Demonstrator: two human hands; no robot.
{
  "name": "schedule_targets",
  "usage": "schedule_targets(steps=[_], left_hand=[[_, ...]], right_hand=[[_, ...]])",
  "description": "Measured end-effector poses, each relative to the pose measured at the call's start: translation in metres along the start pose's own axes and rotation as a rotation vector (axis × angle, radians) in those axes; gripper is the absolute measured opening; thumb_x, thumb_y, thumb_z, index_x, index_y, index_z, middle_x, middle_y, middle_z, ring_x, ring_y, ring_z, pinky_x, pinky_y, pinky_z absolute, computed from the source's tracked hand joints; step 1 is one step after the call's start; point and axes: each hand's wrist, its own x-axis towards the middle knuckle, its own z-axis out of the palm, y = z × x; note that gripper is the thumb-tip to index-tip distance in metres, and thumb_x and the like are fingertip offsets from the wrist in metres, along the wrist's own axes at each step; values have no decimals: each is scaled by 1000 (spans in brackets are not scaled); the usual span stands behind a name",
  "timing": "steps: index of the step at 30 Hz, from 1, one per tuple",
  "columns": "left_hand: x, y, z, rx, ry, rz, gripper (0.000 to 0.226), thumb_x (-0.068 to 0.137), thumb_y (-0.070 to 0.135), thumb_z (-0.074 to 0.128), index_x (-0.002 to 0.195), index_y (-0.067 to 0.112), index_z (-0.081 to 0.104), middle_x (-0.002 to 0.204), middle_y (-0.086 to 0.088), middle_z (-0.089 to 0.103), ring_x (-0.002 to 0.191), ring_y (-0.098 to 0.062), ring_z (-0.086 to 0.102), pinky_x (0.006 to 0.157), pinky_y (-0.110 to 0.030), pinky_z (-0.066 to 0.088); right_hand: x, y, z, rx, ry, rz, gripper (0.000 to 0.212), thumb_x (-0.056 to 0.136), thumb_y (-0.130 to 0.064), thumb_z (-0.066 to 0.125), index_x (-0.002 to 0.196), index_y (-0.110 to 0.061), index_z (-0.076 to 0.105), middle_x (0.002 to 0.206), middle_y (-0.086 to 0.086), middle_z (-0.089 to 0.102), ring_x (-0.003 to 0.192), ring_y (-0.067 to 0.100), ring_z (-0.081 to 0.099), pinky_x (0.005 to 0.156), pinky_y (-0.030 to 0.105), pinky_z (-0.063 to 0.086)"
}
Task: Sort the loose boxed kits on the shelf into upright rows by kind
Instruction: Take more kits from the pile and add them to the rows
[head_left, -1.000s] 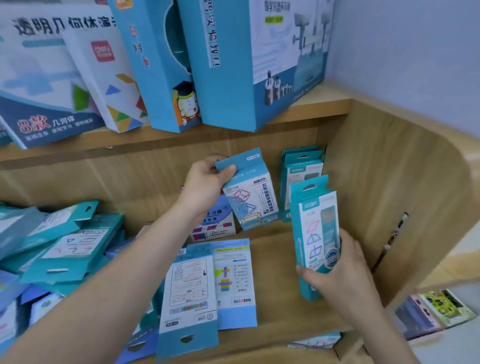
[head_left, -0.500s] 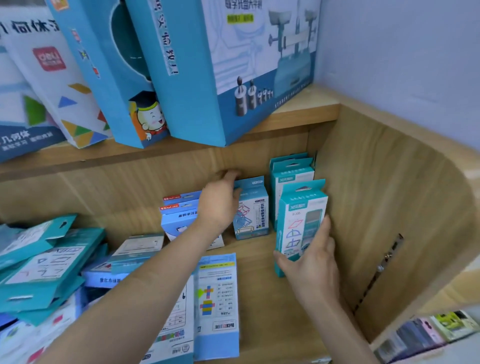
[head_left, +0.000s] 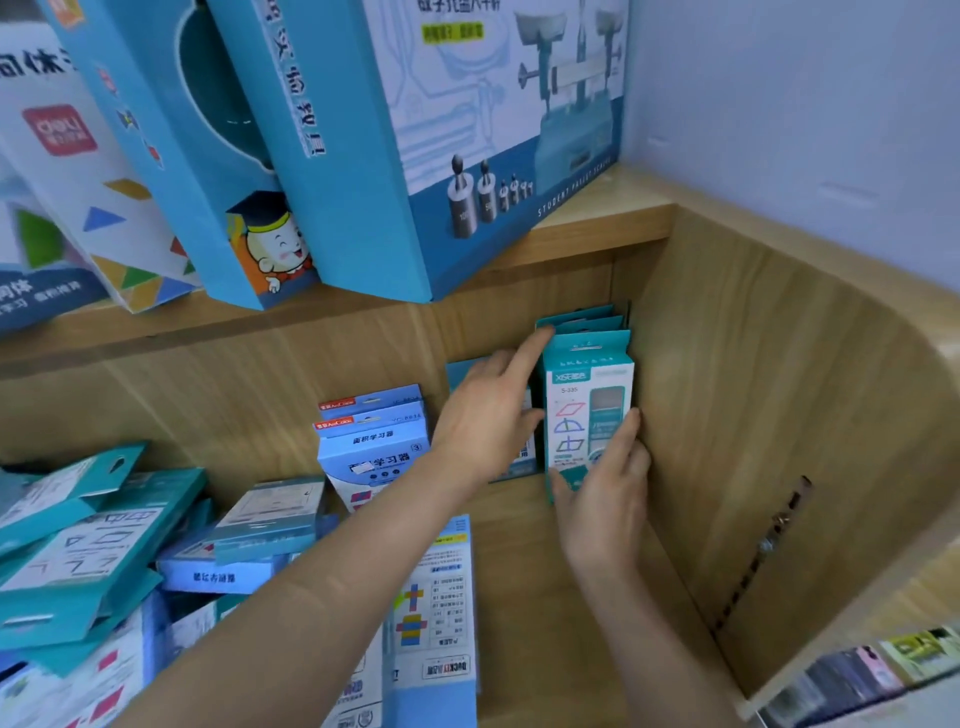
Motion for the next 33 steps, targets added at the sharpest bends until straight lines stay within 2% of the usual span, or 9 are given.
schedule_targets(steps=[4, 11, 15, 19, 21, 25, 28, 30, 33], left_hand=[[0, 3, -1, -44, -43, 29, 87, 79, 25, 71, 148, 21, 17, 126, -11, 54, 116, -25, 49, 89, -36, 46], [9, 20, 12, 78, 50, 2, 72, 81, 27, 70, 139, 12, 30, 103, -14, 62, 93, -30, 58, 73, -37, 43], [11, 21, 17, 85, 81, 23, 69, 80, 26, 71, 137, 11, 34, 108, -15, 62, 95, -32, 59, 77, -41, 46], [8, 15, 8, 30, 14, 8, 83, 79, 27, 73, 145, 19, 23, 115, -13, 59, 105, -28, 55, 82, -38, 44], [3, 4, -4, 22, 40, -5, 78, 79, 24, 73, 143, 20, 29, 119, -12, 57, 109, -28, 52, 84, -38, 45], [-13, -30, -26, 214, 67, -64, 52, 79, 29, 72, 127, 18, 54, 117, -10, 57, 110, -31, 49, 86, -38, 45], [-20, -41, -24, 464, -16, -102, 49, 82, 43, 65, 127, 27, 53, 121, -6, 55, 114, -29, 47, 89, -39, 40], [-20, -42, -19, 583, -34, -81, 49, 82, 46, 63, 128, 31, 53, 112, -5, 61, 108, -29, 52, 85, -37, 39], [-16, -44, -11, 693, -14, -52, 49, 61, 40, 83, 106, 30, 68, 70, -2, 67, 73, -26, 63, 70, -32, 43]], right_hand=[[-11, -2, -5, -85, 23, -65, 90, 77, -12, 71, 148, -1, 16, 142, 21, 34, 128, 36, 38, 103, 40, 37], [2, -11, -24, -83, 2, -189, 83, 79, -10, 65, 149, -9, 20, 151, 13, 25, 136, 30, 30, 104, 35, 36], [7, -15, -26, -61, -63, -196, 83, 81, -10, 63, 150, -10, 17, 155, 10, 17, 137, 26, 30, 99, 34, 42], [5, -14, -33, -46, -83, -200, 82, 81, -12, 63, 150, -14, 18, 152, 12, 21, 127, 27, 41, 90, 36, 47], [5, -13, -38, -32, -73, -221, 83, 81, -12, 64, 149, -17, 18, 151, 10, 22, 124, 26, 43, 89, 36, 47], [8, -11, -48, 5, -37, -273, 82, 81, -11, 66, 148, -23, 20, 151, 6, 23, 124, 24, 45, 89, 33, 49], [10, -12, -52, 16, -29, -304, 81, 82, -11, 66, 148, -23, 21, 153, 5, 21, 127, 24, 43, 90, 31, 47], [11, -14, -53, 22, -27, -323, 80, 82, -11, 65, 148, -23, 21, 153, 4, 20, 128, 24, 44, 90, 31, 47], [11, -13, -56, 24, -38, -320, 79, 82, -11, 65, 148, -25, 22, 154, 3, 21, 126, 22, 44, 88, 28, 47]])
